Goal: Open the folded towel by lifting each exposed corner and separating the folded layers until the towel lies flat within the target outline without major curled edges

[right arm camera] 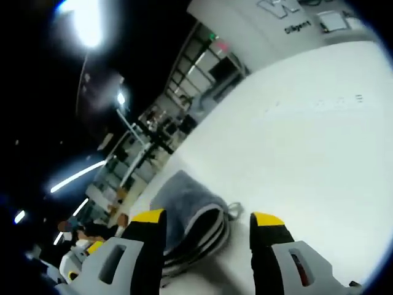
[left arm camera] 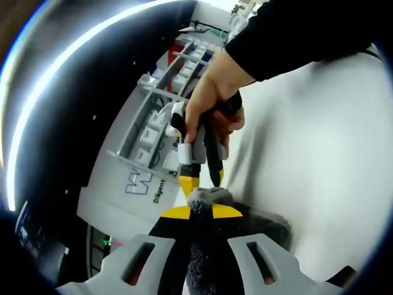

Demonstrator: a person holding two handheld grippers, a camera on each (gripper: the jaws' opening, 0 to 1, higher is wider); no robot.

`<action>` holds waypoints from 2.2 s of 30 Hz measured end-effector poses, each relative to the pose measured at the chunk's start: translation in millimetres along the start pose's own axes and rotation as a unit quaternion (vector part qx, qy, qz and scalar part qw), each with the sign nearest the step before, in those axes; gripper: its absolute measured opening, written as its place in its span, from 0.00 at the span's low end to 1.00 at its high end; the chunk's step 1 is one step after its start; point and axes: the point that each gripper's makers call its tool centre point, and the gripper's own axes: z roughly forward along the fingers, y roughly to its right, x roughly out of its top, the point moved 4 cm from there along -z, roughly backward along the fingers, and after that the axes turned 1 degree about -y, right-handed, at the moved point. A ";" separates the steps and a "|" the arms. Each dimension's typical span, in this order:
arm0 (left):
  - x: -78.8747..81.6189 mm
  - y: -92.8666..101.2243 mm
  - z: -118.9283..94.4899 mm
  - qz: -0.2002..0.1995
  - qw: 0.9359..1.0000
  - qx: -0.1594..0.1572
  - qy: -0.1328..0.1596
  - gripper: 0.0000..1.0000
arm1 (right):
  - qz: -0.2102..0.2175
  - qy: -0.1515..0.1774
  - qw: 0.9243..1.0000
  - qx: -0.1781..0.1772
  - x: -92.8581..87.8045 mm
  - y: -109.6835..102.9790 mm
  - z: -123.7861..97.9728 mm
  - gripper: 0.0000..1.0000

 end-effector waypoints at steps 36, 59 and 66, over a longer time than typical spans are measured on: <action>-2.1 -5.8 -6.7 -0.019 0.999 0.033 0.011 0.08 | 0.102 0.072 0.990 0.059 -31.7 -33.8 -0.9 0.33; -0.3 7.6 -10.1 -0.012 1.000 0.014 0.018 0.08 | 0.125 0.093 0.986 0.059 -33.8 -32.1 6.9 0.08; 3.2 10.8 -10.2 -0.016 0.999 0.000 0.034 0.08 | 0.122 0.099 0.986 0.063 -24.3 -32.5 1.6 0.05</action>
